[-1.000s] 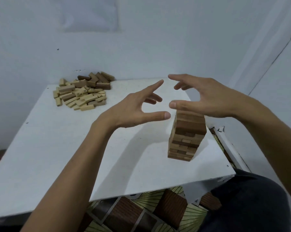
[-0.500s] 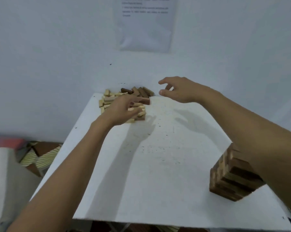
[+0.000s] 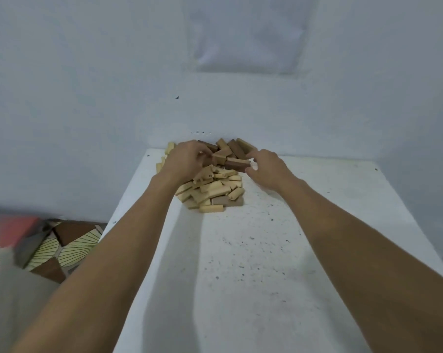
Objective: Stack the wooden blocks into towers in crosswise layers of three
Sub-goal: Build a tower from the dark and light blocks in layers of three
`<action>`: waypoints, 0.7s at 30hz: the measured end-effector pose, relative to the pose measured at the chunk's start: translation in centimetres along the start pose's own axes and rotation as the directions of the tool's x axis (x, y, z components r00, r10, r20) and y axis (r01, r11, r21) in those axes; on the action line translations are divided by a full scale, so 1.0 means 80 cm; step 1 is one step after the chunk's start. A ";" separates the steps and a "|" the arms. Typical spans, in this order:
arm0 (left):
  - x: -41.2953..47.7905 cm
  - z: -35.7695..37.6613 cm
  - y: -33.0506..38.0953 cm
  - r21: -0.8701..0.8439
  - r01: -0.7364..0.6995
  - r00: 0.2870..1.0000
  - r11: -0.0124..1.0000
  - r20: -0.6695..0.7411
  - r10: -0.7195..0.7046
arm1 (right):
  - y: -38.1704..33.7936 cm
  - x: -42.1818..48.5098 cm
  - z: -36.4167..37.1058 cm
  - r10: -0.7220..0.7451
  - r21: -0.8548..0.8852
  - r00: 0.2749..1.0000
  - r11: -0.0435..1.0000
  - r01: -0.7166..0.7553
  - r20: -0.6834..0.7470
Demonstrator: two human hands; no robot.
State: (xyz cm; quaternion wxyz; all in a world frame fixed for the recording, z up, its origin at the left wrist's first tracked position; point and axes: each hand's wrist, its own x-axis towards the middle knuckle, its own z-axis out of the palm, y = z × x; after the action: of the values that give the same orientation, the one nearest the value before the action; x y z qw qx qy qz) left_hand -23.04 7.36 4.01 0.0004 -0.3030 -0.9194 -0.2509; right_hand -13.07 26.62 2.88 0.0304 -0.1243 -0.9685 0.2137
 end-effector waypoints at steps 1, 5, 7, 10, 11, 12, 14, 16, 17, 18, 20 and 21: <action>0.009 0.002 -0.007 0.014 0.004 1.000 1.000 0.000 -0.004 | 0.001 0.007 0.008 -0.005 0.005 1.000 1.000 0.005 -0.022; 0.038 0.012 -0.028 0.016 0.010 1.000 1.000 0.024 -0.011 | 0.007 0.027 0.034 -0.010 0.000 0.997 1.000 0.010 -0.078; 0.050 0.015 -0.034 0.028 0.004 0.999 1.000 0.034 -0.005 | 0.008 0.031 0.041 -0.010 0.002 0.995 1.000 0.011 -0.104; 0.064 0.012 -0.037 0.083 0.015 0.995 0.996 0.094 -0.023 | 0.011 0.033 0.045 -0.003 0.015 0.990 1.000 0.005 -0.140; 0.068 0.010 -0.037 0.115 0.012 0.992 0.993 0.124 -0.026 | 0.012 0.033 0.045 0.002 0.024 0.990 1.000 0.001 -0.144; 0.071 0.007 -0.035 0.154 -0.004 0.988 0.988 0.155 -0.020 | 0.012 0.032 0.044 0.007 0.030 0.989 1.000 -0.003 -0.146; 0.072 0.002 -0.029 0.223 -0.044 0.977 0.974 0.214 -0.005 | 0.013 0.032 0.043 0.010 0.038 0.989 0.999 -0.004 -0.149; 0.071 0.001 -0.024 0.264 -0.081 0.968 0.961 0.250 0.013 | 0.013 0.030 0.043 0.012 0.042 0.988 0.999 -0.006 -0.152; 0.070 0.001 -0.023 0.284 -0.107 0.964 0.953 0.265 0.029 | 0.013 0.028 0.043 0.010 0.043 0.988 0.999 -0.004 -0.154; 0.069 0.002 -0.023 0.305 -0.136 0.959 0.943 0.280 0.048 | 0.012 0.027 0.043 0.009 0.047 0.988 0.999 -0.002 -0.156; 0.065 0.002 -0.024 0.335 -0.174 0.954 0.926 0.292 0.074 | 0.011 0.025 0.043 0.011 0.057 0.988 0.998 -0.002 -0.157; 0.064 0.003 -0.024 0.347 -0.183 0.955 0.920 0.285 0.083 | 0.011 0.023 0.043 0.011 0.058 0.988 0.998 -0.002 -0.157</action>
State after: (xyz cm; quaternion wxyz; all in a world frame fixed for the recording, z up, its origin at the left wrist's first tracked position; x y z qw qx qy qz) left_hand -28.21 8.99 3.69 -0.0481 -0.3905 -0.9189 -0.0300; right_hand -15.04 26.46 -0.62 0.1094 -0.1429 -0.9561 0.2312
